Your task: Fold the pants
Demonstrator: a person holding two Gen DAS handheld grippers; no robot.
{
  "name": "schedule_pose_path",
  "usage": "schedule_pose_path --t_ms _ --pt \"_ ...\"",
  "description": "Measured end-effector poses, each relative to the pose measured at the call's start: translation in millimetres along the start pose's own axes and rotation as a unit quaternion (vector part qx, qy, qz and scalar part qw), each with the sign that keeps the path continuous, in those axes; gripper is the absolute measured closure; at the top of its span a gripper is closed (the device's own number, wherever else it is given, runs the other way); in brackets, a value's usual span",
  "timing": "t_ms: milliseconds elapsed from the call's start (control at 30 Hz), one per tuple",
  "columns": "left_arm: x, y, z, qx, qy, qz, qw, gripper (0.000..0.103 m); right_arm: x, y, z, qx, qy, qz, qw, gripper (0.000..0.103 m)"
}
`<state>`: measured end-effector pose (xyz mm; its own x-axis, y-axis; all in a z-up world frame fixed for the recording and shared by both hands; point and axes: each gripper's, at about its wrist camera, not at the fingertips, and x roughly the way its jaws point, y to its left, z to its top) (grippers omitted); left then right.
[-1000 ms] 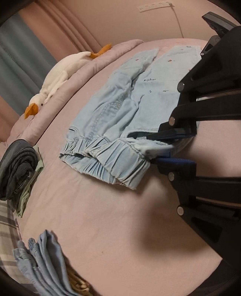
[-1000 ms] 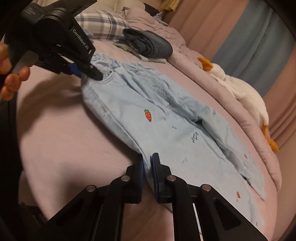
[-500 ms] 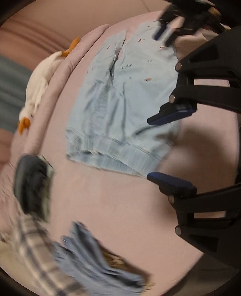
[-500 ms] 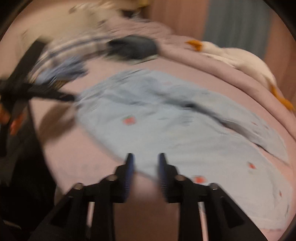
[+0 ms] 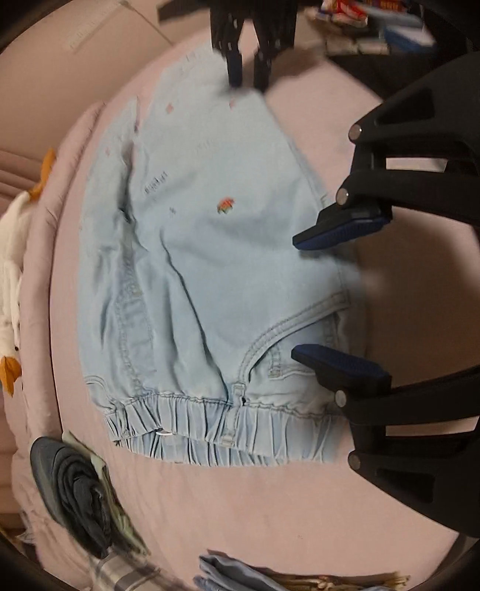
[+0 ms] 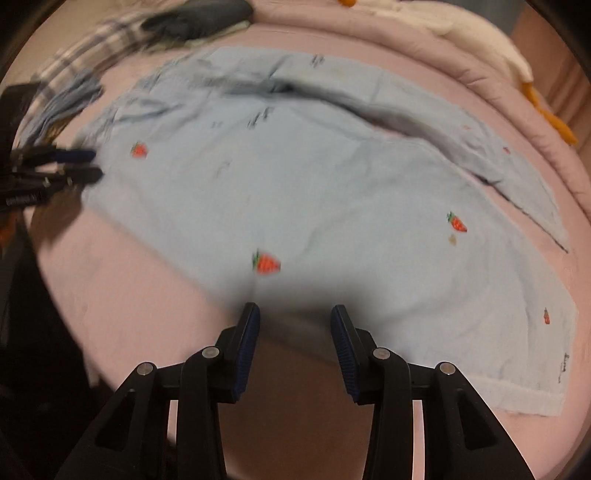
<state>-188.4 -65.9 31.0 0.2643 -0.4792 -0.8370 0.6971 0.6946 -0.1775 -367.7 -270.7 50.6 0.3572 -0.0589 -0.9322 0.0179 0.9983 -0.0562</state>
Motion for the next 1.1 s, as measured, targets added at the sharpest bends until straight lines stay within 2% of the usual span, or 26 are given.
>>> schedule_pose_path --t_ms 33,133,300,400,433,533,633,667,733,867,967,1000,1033,1100 --pt "-5 6 3 -0.005 -0.003 -0.003 1.0 0.047 -2 1 0 -0.018 0.003 0.003 1.0 0.06" --pt "-15 22 31 -0.008 -0.041 0.029 0.9987 0.036 -12 -3 11 -0.041 -0.028 0.021 0.999 0.06" --pt "-2 46 97 -0.006 -0.074 0.05 0.996 0.035 -19 -35 74 -0.021 -0.108 0.036 0.993 0.06" --pt "20 66 139 0.007 -0.063 0.056 0.9964 0.035 -10 -49 116 -0.024 -0.119 0.016 0.992 0.059" --pt "29 73 154 0.014 -0.058 0.061 0.9963 0.035 -2 -58 138 -0.028 -0.117 0.0 0.993 0.059" --pt "38 88 178 0.023 -0.047 0.045 0.9976 0.035 16 -82 187 -0.026 -0.114 -0.02 0.993 0.059" --pt "42 103 193 0.012 -0.031 0.005 0.9994 0.035 33 -106 233 -0.009 -0.11 -0.009 0.994 0.059" --pt "49 109 198 0.013 -0.016 -0.019 0.9996 0.035 39 -109 248 -0.017 -0.107 -0.006 0.994 0.058" --pt "56 110 203 0.032 0.003 -0.018 0.9993 0.035 54 -113 266 -0.04 -0.092 0.009 0.995 0.051" --pt "75 99 195 0.096 0.068 -0.043 0.9921 0.035 86 -109 277 -0.089 -0.025 0.044 0.995 0.05" --pt "90 89 191 0.137 0.091 -0.02 0.9862 0.036 109 -108 269 -0.123 0.032 0.052 0.99 0.045" --pt "93 87 193 0.136 0.092 -0.017 0.9862 0.042 112 -109 266 -0.121 0.029 0.055 0.991 0.043" --pt "95 84 195 0.133 0.092 -0.017 0.9867 0.057 112 -109 265 -0.119 0.027 0.057 0.991 0.042" --pt "95 77 196 0.14 0.089 -0.014 0.986 0.069 113 -109 264 -0.101 0.034 0.062 0.992 0.045"
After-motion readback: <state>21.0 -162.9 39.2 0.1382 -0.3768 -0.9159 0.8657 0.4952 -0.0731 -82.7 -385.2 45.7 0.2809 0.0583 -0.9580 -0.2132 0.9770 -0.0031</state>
